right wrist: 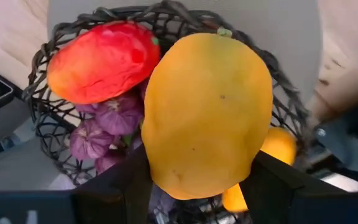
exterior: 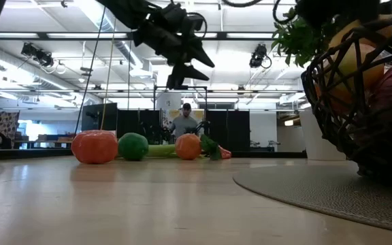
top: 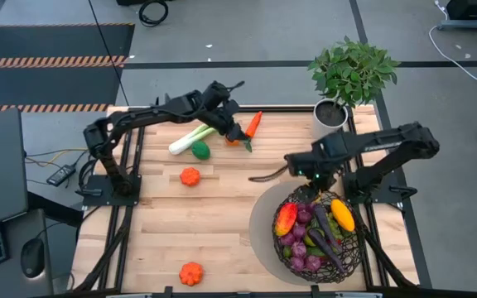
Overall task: Build produce basket
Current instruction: Put the yellow lemon into the black basket, then put the orange carrot into the black basket
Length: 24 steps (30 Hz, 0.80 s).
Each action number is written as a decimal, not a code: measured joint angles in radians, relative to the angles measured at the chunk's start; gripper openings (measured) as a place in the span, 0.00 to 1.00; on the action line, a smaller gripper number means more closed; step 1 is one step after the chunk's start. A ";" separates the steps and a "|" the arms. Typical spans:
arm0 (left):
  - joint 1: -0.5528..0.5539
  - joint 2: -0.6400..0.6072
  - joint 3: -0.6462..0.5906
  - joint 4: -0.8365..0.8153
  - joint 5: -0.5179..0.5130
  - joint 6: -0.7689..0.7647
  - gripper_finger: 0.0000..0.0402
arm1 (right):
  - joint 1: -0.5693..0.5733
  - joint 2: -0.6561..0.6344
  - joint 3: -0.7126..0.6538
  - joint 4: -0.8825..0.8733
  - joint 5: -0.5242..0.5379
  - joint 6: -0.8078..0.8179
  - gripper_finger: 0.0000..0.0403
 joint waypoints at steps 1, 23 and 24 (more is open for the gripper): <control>-0.008 0.004 0.000 0.000 0.000 0.000 0.43 | 0.021 -0.007 -0.017 0.021 0.017 0.023 0.52; -0.006 0.101 -0.001 0.067 -0.008 -0.169 0.43 | 0.112 -0.035 -0.160 0.165 0.097 0.187 0.83; -0.005 0.103 -0.001 0.063 -0.008 -0.171 0.43 | 0.112 -0.035 -0.160 0.163 0.097 0.187 0.85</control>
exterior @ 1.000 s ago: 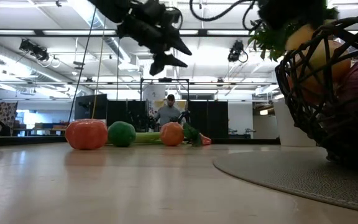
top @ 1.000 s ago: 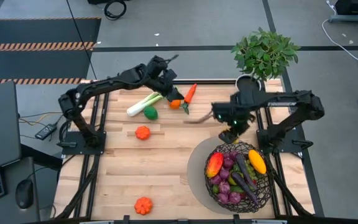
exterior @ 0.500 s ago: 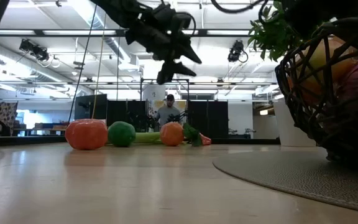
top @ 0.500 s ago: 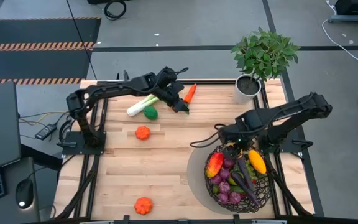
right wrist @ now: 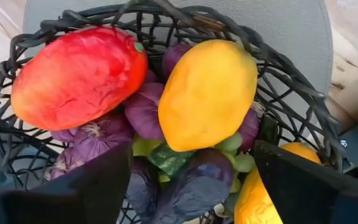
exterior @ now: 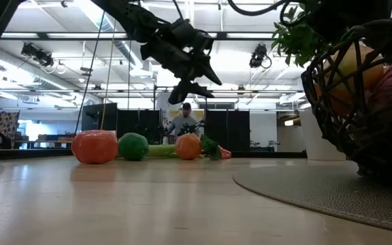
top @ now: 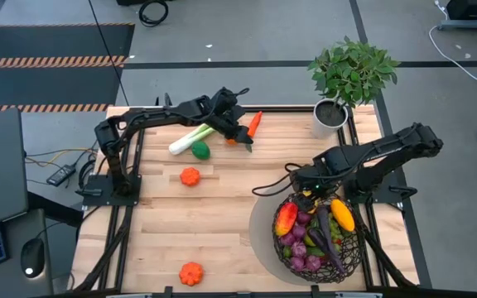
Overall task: Build produce basket
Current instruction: Put the orange carrot into the black basket
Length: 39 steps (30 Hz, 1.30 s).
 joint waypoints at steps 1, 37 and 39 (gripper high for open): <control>0.001 0.000 0.000 -0.002 0.000 0.000 0.43 | 0.000 0.000 0.000 0.000 0.000 0.000 0.86; -0.046 0.270 0.349 -0.157 -0.542 0.284 0.67 | -0.042 -0.198 0.002 0.057 0.038 0.206 0.89; -0.038 0.334 0.444 -0.267 -0.550 0.311 0.66 | -0.040 -0.200 0.002 0.057 0.035 0.203 0.89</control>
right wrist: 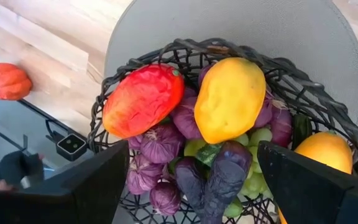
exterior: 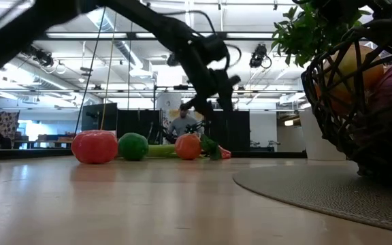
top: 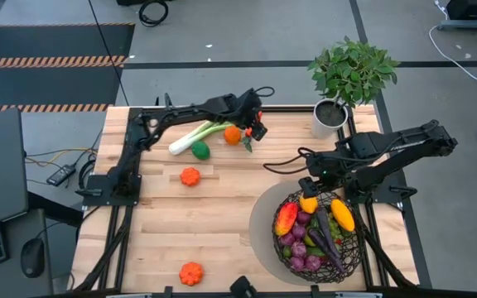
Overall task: Build produce basket
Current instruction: Put the orange carrot into the black basket
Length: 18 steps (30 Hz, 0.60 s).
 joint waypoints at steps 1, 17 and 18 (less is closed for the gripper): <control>0.003 0.036 0.050 -0.047 0.000 0.003 0.66 | 0.000 -0.001 0.000 0.000 -0.001 0.000 0.89; 0.062 0.256 0.353 -0.394 0.029 -0.004 0.66 | 0.042 -0.007 0.000 -0.003 0.041 -0.008 0.89; 0.066 0.256 0.353 -0.394 0.037 -0.004 0.66 | 0.041 -0.007 0.000 -0.003 0.043 -0.016 0.89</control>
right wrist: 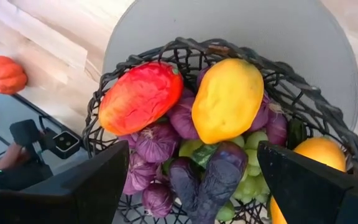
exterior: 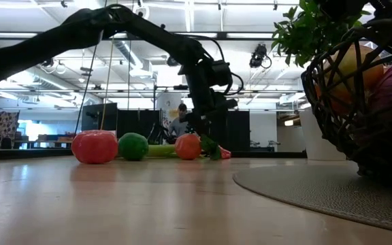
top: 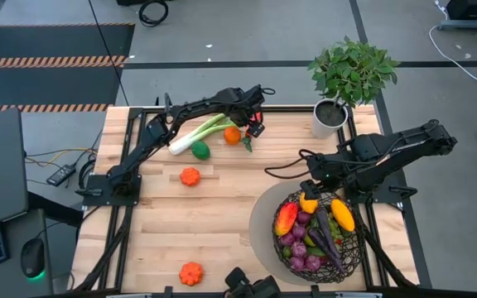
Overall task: Build produce basket
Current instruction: Put the orange carrot into the black basket
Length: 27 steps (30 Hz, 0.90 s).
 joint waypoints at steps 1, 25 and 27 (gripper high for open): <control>0.003 0.000 0.000 0.000 0.010 0.000 0.66 | 0.000 0.000 0.000 0.000 0.002 -0.010 0.89; -0.012 0.014 -0.001 -0.020 0.025 -0.049 0.66 | 0.000 0.000 0.000 -0.014 0.078 -0.058 0.89; -0.019 0.014 -0.001 -0.025 0.011 -0.045 0.66 | 0.000 0.000 0.000 -0.014 0.078 -0.058 0.89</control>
